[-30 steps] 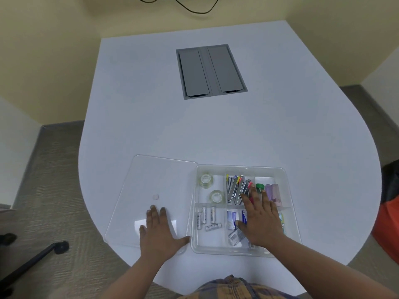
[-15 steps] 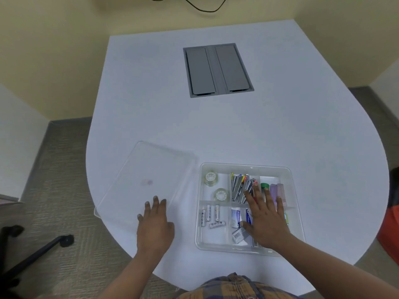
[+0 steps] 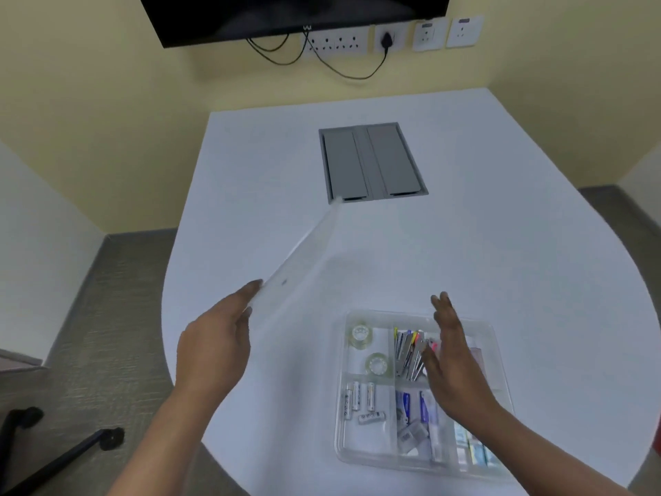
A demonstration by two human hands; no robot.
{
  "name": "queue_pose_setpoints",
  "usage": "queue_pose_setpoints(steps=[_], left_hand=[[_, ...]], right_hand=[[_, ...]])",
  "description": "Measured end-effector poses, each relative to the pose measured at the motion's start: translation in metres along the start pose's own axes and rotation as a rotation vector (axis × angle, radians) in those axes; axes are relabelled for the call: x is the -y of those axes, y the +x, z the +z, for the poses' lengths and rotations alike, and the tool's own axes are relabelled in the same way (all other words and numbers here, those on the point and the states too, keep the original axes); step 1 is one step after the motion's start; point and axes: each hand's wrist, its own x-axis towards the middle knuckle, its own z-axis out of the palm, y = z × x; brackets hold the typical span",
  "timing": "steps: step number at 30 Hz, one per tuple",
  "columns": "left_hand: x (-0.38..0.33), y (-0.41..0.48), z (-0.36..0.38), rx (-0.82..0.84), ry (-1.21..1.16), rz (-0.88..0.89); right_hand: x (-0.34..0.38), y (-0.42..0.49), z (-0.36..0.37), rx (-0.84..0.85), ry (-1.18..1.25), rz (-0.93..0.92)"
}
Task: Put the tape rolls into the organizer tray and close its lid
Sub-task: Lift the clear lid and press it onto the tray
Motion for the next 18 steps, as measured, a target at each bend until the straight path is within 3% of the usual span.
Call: queue_pose_setpoints(steps=[4,8,11,14,18], left_hand=[[-0.029,0.025,-0.027,0.115,-0.265,0.215],[-0.058,0.041,-0.044,0.358,-0.709,0.251],[-0.072,0.048,-0.045,0.44,-0.813,0.297],[-0.081,0.054,-0.036,0.406,-0.795,0.307],[-0.08,0.059,-0.005,0.158,-0.683,0.148]], right_hand=[[0.025,0.046,-0.035,-0.12,0.174,-0.01],[0.039,0.071,-0.075,-0.225,0.247,0.016],[0.036,0.069,-0.105,-0.315,0.213,0.011],[0.027,0.056,-0.122,-0.375,0.228,0.015],[0.015,0.028,-0.124,-0.462,0.323,0.105]])
